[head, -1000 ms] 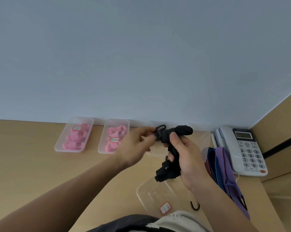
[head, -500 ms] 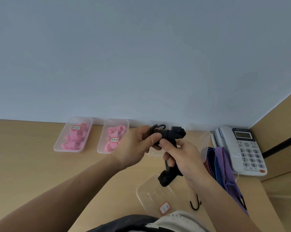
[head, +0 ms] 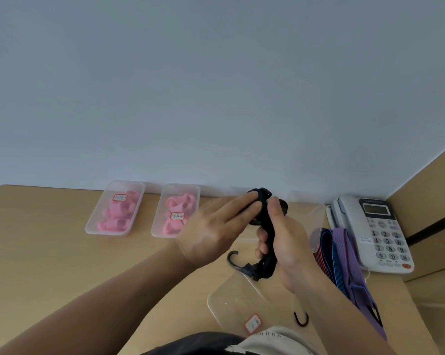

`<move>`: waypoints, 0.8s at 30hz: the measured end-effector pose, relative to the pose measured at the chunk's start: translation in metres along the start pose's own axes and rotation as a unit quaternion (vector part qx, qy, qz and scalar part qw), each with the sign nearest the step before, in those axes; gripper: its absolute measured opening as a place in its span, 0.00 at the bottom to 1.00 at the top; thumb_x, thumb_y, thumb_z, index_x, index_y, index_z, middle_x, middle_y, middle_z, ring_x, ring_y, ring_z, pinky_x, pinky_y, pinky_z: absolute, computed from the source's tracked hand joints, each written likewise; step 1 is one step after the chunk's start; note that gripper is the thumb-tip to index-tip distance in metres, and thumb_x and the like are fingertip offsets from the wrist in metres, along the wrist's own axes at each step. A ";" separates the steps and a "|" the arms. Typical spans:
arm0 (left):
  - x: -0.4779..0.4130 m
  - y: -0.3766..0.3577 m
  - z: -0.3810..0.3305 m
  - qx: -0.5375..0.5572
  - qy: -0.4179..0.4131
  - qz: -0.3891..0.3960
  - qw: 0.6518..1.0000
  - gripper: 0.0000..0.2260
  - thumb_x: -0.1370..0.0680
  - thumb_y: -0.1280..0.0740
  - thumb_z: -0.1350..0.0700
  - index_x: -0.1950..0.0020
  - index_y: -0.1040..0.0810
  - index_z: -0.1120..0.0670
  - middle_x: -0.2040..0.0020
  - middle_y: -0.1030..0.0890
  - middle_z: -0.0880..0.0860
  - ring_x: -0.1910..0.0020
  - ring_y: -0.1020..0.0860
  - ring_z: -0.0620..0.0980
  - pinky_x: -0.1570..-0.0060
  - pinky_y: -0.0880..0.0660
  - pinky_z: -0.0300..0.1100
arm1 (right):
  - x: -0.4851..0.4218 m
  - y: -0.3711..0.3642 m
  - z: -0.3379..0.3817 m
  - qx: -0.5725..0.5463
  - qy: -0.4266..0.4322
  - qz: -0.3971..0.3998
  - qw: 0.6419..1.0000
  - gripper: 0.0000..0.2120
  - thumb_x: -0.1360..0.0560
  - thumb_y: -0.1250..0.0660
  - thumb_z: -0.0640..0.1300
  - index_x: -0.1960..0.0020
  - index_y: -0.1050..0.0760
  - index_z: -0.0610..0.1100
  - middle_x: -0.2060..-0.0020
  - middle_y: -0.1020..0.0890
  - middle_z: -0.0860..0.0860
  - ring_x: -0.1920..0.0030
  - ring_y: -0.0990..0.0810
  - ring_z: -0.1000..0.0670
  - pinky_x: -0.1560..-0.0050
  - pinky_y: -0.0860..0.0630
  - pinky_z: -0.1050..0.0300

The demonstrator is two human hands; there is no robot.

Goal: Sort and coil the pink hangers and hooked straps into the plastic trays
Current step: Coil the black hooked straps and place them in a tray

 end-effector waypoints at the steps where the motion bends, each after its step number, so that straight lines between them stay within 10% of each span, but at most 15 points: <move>1: 0.001 0.000 0.000 0.005 -0.009 0.003 1.000 0.12 0.23 0.33 0.68 0.41 0.18 0.64 0.40 0.19 0.62 0.52 0.17 0.57 0.53 0.21 0.45 | -0.001 0.001 0.001 0.009 0.007 -0.005 1.000 0.30 0.28 0.35 0.64 0.50 0.23 0.35 0.74 0.28 0.49 0.76 0.32 0.51 0.73 0.31 0.53; 6: 0.000 0.001 0.000 0.254 0.166 0.048 0.952 0.22 0.26 0.32 0.67 0.32 0.25 0.59 0.32 0.24 0.56 0.38 0.22 0.47 0.44 0.24 0.39 | -0.002 0.005 0.002 -0.042 0.039 -0.014 0.998 0.20 0.27 0.32 0.58 0.52 0.25 0.39 0.74 0.29 0.51 0.75 0.32 0.52 0.69 0.30 0.53; 10: 0.001 -0.002 0.008 0.474 0.450 0.149 0.742 0.20 0.27 0.35 0.50 0.36 0.26 0.49 0.51 0.19 0.44 0.59 0.21 0.45 0.61 0.26 0.43 | -0.001 0.005 0.003 -0.009 0.093 0.005 0.996 0.17 0.28 0.33 0.59 0.57 0.24 0.43 0.73 0.27 0.50 0.73 0.30 0.51 0.66 0.30 0.52; 12: -0.001 -0.003 0.010 0.525 0.465 0.205 0.683 0.16 0.26 0.33 0.50 0.41 0.24 0.54 0.58 0.17 0.50 0.67 0.23 0.51 0.68 0.28 0.41 | 0.000 0.003 0.003 0.038 0.118 0.011 0.992 0.16 0.28 0.35 0.61 0.64 0.25 0.48 0.73 0.26 0.50 0.72 0.28 0.50 0.67 0.28 0.55; 16: -0.002 -0.004 0.009 0.524 0.409 0.204 0.718 0.11 0.22 0.33 0.56 0.42 0.24 0.58 0.59 0.16 0.53 0.69 0.23 0.51 0.69 0.29 0.38 | 0.001 0.003 0.003 0.108 0.104 0.002 0.989 0.24 0.29 0.40 0.68 0.63 0.23 0.48 0.71 0.20 0.50 0.74 0.25 0.51 0.72 0.27 0.59; 24: 0.004 -0.002 0.011 0.169 0.332 0.143 0.917 0.10 0.21 0.32 0.59 0.40 0.22 0.54 0.68 0.23 0.41 0.69 0.22 0.44 0.69 0.30 0.37 | -0.001 0.008 -0.004 0.138 -0.002 -0.006 0.990 0.25 0.22 0.38 0.60 0.52 0.22 0.37 0.70 0.19 0.48 0.76 0.30 0.50 0.70 0.31 0.53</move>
Point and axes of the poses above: each hand's wrist, its own x-axis away from the middle knuckle, its own y-axis out of the back of the hand, z = x × y, the point moved 3 cm from there along -x, towards the middle knuckle
